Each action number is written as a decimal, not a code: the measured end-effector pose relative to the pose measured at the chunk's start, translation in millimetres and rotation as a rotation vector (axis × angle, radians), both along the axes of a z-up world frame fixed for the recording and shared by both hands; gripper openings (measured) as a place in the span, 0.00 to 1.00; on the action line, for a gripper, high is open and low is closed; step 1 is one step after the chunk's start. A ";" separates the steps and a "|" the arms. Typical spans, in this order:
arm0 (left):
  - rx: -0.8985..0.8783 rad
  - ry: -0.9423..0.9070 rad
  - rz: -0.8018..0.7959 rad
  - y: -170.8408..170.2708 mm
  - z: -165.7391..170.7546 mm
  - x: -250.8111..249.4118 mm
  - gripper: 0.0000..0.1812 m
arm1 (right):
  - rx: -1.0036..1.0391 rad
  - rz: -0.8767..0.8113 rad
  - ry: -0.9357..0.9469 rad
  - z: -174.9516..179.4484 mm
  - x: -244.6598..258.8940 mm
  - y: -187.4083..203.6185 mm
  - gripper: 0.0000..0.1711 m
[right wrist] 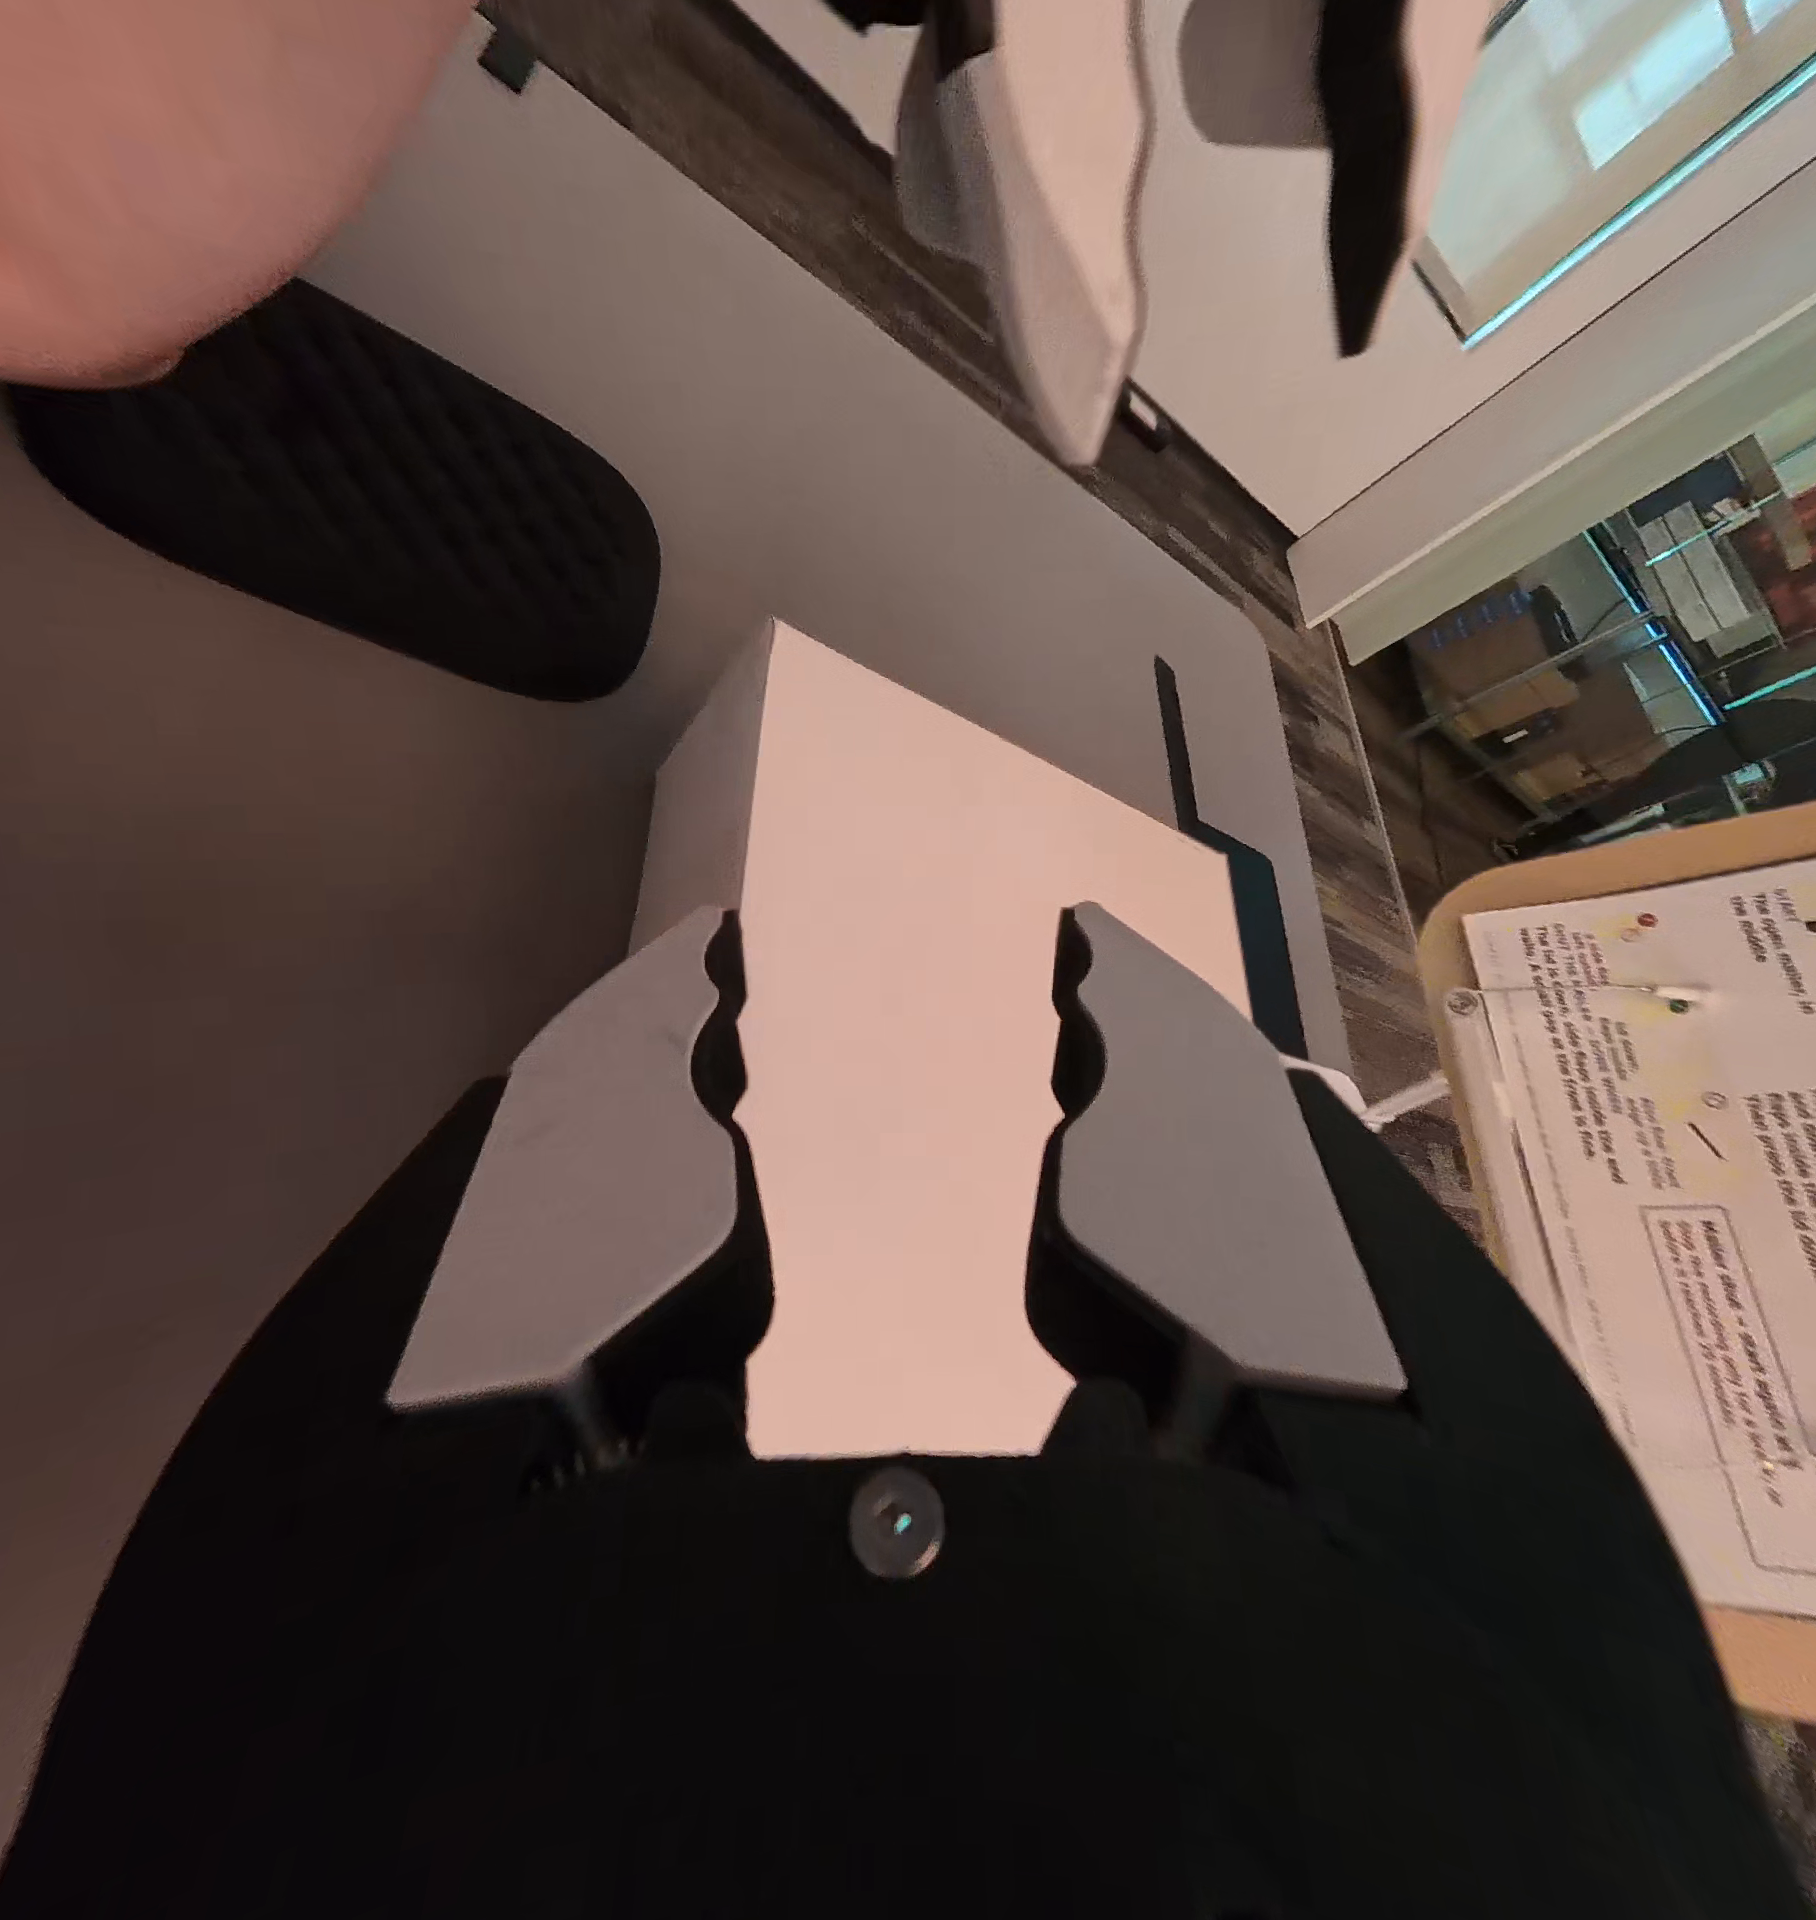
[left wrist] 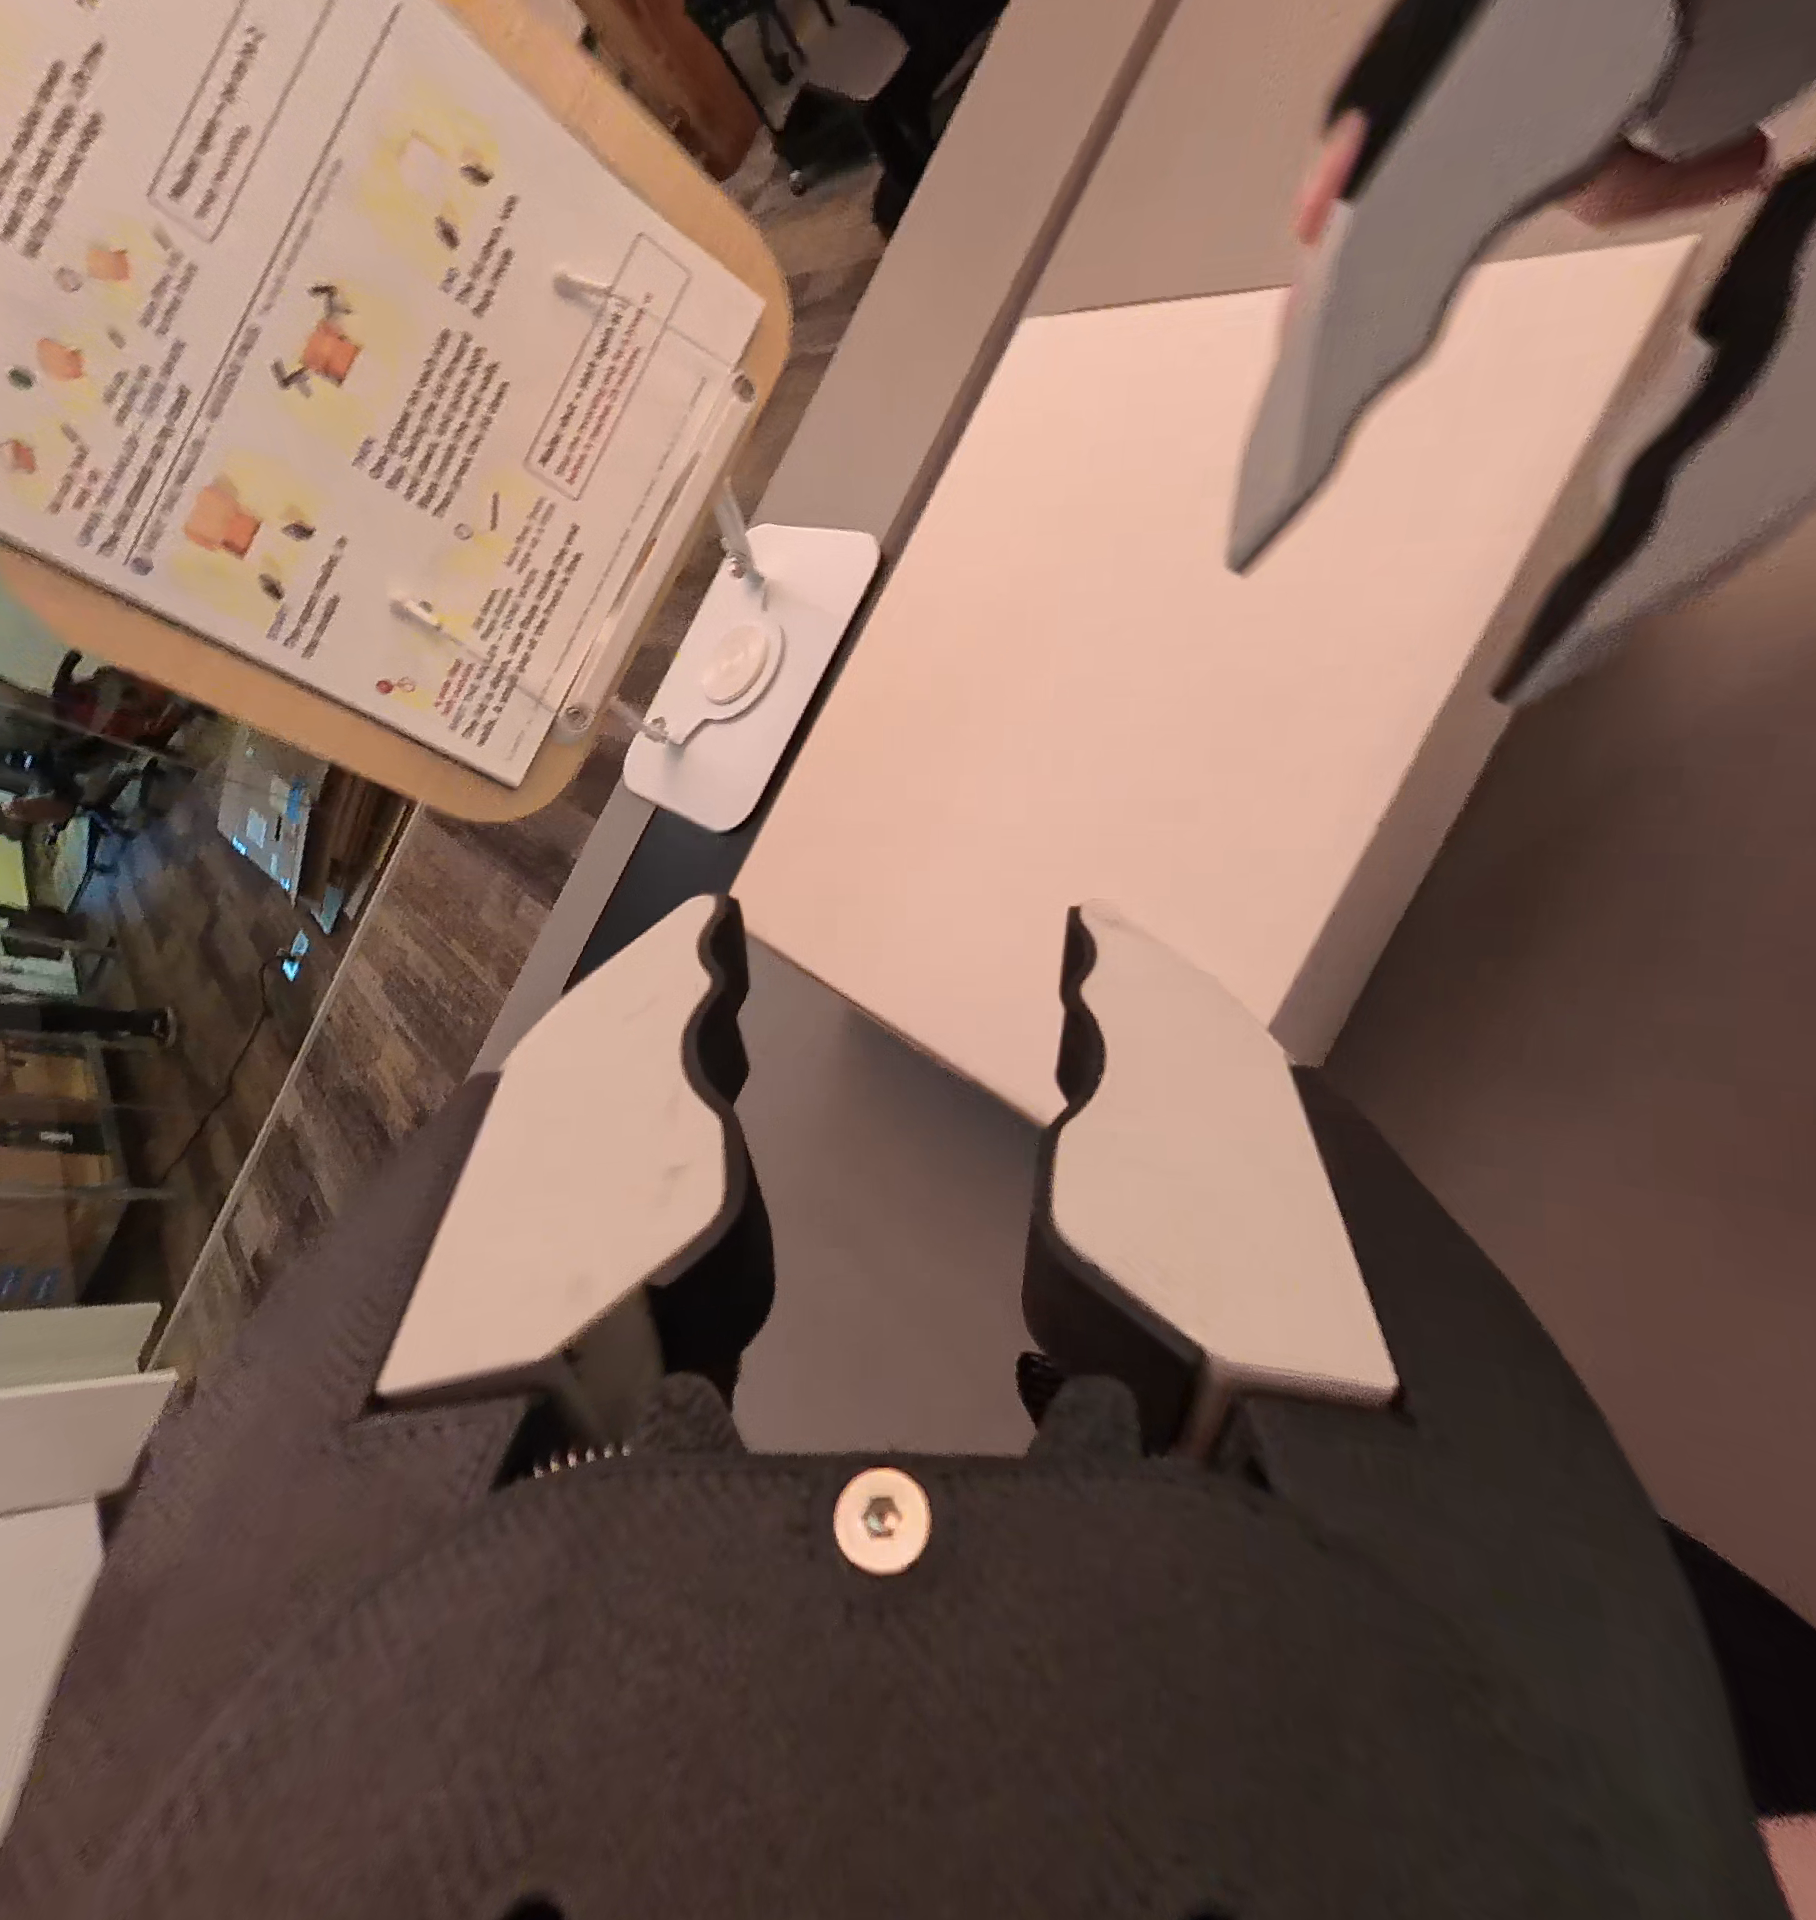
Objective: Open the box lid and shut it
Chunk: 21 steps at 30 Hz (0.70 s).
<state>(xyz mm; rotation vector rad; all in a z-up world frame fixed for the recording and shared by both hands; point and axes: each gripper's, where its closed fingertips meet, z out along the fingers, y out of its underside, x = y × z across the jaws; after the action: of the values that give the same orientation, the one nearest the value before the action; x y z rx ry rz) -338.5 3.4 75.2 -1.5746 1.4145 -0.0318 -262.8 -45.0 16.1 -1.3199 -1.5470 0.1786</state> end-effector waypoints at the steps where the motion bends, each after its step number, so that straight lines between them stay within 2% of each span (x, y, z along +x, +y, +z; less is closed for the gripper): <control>1: -0.003 -0.012 0.029 6.4 0.7 -5.8 0.31 | 0.002 -0.002 0.003 -4.3 -5.9 1.9 0.34; 4: -0.026 -0.028 0.071 20.6 -2.6 -20.3 0.31 | -0.014 -0.015 -0.009 -18.4 -17.8 6.4 0.34; 7: -0.091 -0.058 0.035 28.3 -11.5 -22.0 0.31 | -0.045 -0.041 -0.021 -27.2 -22.9 9.9 0.34; 13: -0.268 -0.247 -0.081 58.5 -28.6 10.2 0.33 | 0.010 -0.098 -0.099 -38.0 -25.1 15.8 0.33; 17: -0.431 -0.390 -0.022 95.7 -51.4 23.9 0.34 | 0.058 -0.134 -0.115 -41.0 -26.4 21.4 0.31; 21: -0.527 -0.460 0.004 117.9 -75.3 29.6 0.29 | 0.059 -0.140 -0.135 -49.4 -28.6 23.2 0.30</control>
<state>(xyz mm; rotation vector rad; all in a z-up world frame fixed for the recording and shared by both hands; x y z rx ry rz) -309.0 121.3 -0.1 -1.8357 1.0804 -0.7695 -291.4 -21.7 -33.4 -1.4115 -1.5533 -0.0443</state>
